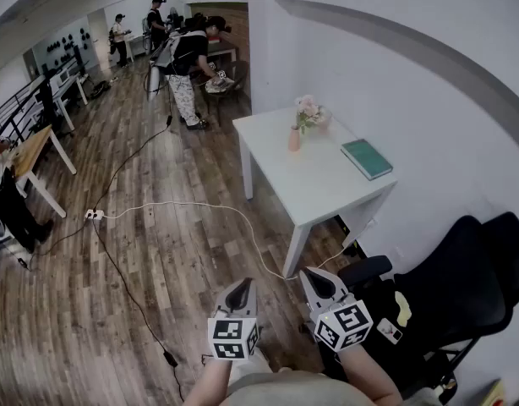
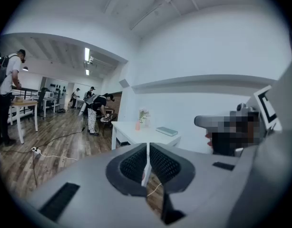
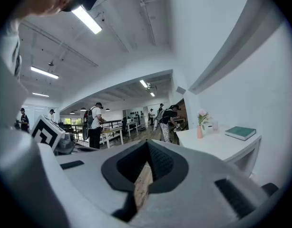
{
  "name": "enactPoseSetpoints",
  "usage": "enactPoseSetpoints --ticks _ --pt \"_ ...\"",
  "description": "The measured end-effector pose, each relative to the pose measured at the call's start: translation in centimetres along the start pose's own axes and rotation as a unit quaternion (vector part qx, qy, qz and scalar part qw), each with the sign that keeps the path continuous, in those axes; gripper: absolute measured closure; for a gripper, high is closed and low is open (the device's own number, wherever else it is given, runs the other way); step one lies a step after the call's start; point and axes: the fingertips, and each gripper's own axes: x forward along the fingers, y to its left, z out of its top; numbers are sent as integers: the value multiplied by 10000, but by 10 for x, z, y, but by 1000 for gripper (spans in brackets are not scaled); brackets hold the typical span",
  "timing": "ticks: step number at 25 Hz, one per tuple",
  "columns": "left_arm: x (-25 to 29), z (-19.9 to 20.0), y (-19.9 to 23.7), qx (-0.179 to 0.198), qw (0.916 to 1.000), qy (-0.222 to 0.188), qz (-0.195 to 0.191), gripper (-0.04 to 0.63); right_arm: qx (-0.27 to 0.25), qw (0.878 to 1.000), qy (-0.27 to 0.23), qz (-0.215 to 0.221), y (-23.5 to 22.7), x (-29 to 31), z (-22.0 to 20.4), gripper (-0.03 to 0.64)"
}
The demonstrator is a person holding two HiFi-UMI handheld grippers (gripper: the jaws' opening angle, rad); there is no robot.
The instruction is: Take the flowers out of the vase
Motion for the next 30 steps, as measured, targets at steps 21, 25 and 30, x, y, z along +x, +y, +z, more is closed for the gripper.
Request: enactPoseSetpoints --ticks 21,25,30 --pt "-50 -15 -139 47 9993 -167 -321 577 -40 9998 -158 -129 -25 -139 -14 617" --pt "-45 -16 -142 37 9995 -146 -271 577 -70 9998 -181 -89 -33 -139 -11 615" --pt "-40 -17 -146 42 9996 -158 -242 577 -63 9999 -155 -5 -37 -138 -15 615"
